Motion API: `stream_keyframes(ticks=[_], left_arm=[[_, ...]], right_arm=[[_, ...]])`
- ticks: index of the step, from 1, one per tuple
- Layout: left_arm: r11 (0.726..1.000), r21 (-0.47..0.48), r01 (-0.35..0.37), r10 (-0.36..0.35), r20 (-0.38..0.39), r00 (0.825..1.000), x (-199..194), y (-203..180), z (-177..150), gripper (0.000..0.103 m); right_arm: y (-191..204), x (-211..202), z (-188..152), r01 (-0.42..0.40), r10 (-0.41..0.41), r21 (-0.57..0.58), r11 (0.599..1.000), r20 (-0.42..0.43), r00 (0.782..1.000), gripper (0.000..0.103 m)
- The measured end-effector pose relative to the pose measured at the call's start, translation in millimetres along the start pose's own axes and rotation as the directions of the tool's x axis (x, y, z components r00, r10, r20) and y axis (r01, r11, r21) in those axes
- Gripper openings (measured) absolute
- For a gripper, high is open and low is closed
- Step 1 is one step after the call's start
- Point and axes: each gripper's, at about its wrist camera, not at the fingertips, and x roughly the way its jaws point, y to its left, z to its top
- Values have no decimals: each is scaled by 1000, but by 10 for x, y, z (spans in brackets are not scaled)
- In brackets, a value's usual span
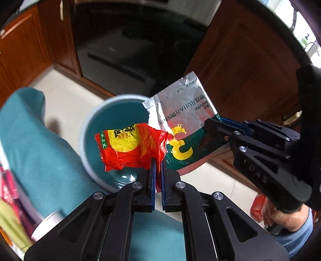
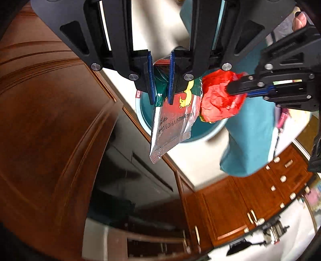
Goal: Collect trash
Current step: 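Carry both bags over the teal bin and open both tools, then return to the table and grasp the blue-labelled bottle with the left tool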
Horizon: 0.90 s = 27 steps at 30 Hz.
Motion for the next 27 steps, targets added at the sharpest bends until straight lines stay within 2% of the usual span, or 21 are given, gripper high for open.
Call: stream_keyframes(ticks=[4,6,7,8,9,11,14,17,27], left_arm=[[1000,-13,-26,25,-57,998,237,129,21,9],[999,-4,-45,45,-80,996,286,162,-6,12],[998,9,-63,64,-83,994,290,176,-20,24],[995,26,-94,95,-82,992,291,183,-27,44],[993,32,-113,116,-76,990,232,224,-61,53],[990,36,-139,141,-48,989,169,255,-106,58],[992,9,-124,125,-53,991,115,324,-89,61],[990,3,-138,138,-38,990,21,371,-107,65],[990,2,-141,141,6,990,-349,262,-301,67]], right_arm=[[-30,268,-20,-2,3,7,1000,-57,998,13],[-29,365,-39,-18,19,19,1000,-77,997,24],[-33,408,-38,-29,32,31,999,-86,996,46],[-32,439,-20,-38,42,41,998,-91,995,72],[-34,462,-14,-54,59,58,997,-92,994,79],[-4,475,10,-66,72,73,995,-83,994,81],[-8,492,29,-77,87,103,992,-100,991,84],[-10,518,34,-88,103,130,988,-113,988,85],[162,189,5,-95,104,107,990,-84,991,87]])
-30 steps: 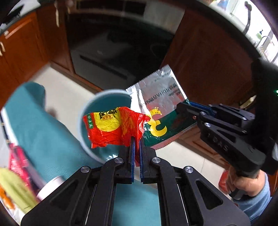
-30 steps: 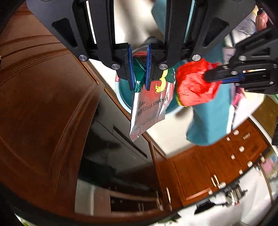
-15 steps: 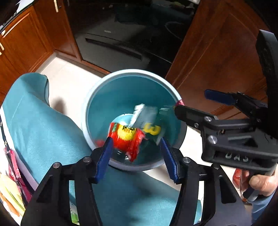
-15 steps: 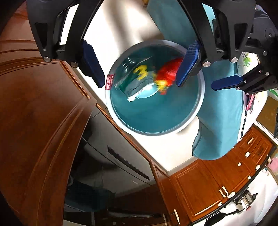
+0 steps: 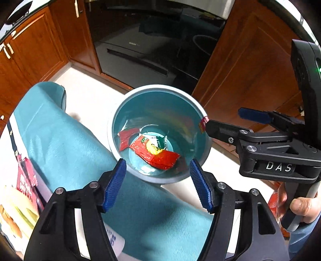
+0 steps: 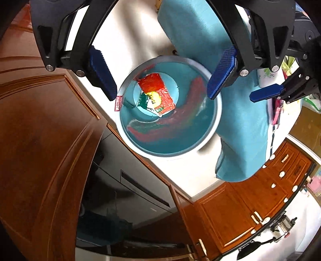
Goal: Collect trash
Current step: 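Return to the table and grasp the blue-labelled bottle with the left tool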
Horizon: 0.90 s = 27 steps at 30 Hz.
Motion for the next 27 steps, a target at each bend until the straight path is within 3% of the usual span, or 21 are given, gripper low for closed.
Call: stream_keyframes(ticks=[7,15,27], left_arm=[[1000,3,-11,11,39,999,-372,31,-251,69],[999,3,-53,53,91,994,-899,302,-754,75],[996,-12,-88,89,111,990,-1300,745,-1756,84]], right_arm=[[297,-293,-128,-24,25,-45,999,32,999,87],[713,-621,-384,-63,70,-111,992,56,996,89],[1326,-700,-868,-66,65,-217,974,-8,998,89]])
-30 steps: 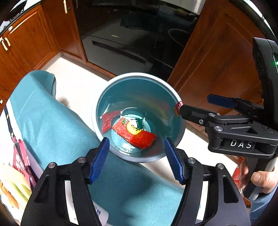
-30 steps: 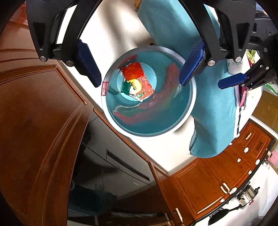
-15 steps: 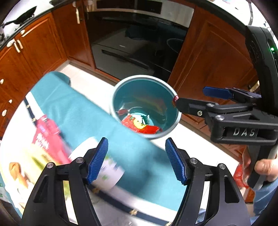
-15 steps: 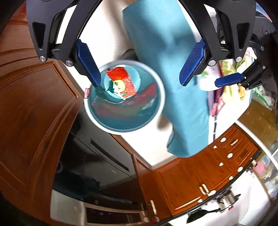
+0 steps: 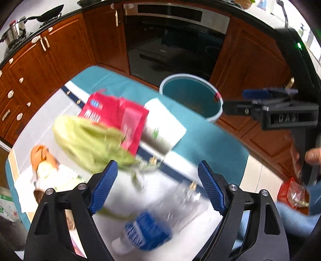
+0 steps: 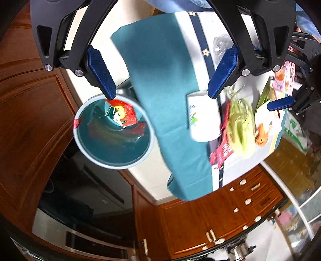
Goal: Collect trash
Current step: 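Return to the table and grasp the blue-labelled bottle with the left tool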
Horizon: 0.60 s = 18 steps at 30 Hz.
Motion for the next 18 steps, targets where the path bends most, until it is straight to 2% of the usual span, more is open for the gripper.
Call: stream_keyframes(ticks=[7,10,18], left_arm=[[997,77,22,-18,-50,999,52,29,-455,87],[993,104,60,-55,-56,997,60,20,-540,88],[970,229,83,-61,-101,993,195,-147,-694,92]], right_arm=[[365,149,-233,-7,3,-63,998,-71,997,89],[484,220,-276,-5,-3,-84,996,-95,995,89],[669,326,-430,-4,-16,-135,991,-148,989,89]])
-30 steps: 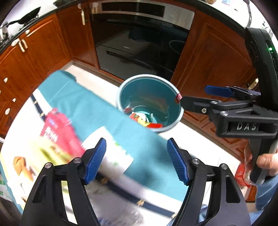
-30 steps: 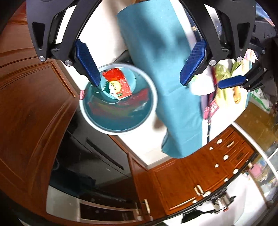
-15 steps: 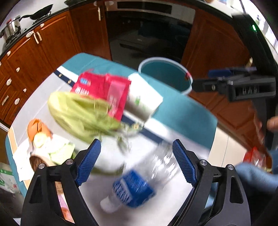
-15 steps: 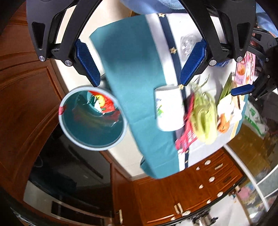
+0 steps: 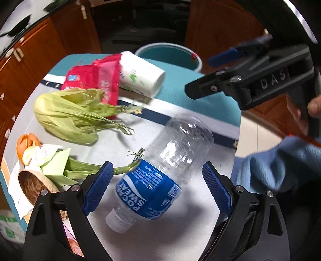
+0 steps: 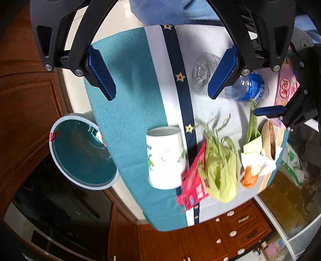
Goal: Collect trash
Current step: 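Return to the table and grasp the blue-labelled bottle with the left tool, then grasp the corn husk with the right tool while left lifts the bottle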
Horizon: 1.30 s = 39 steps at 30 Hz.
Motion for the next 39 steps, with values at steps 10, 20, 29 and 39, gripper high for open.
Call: stream_keyframes(ticks=[10,20,29,39], left_arm=[[1000,19,-12,13,-38,999,201,-85,-136,94],[945,-306,115,-133,-39,990,204,227,-380,83],[953,-291,81,-91,-21,996,170,108,-277,82],[922,-381,66,-4,162,987,-784,559,-334,81]], right_arm=[[33,159,-209,-57,58,13,998,-107,993,89],[226,200,-64,-94,94,13,996,-86,992,89],[350,225,-18,-119,118,0,993,-98,988,89],[593,-163,544,-271,273,-43,962,34,962,89]])
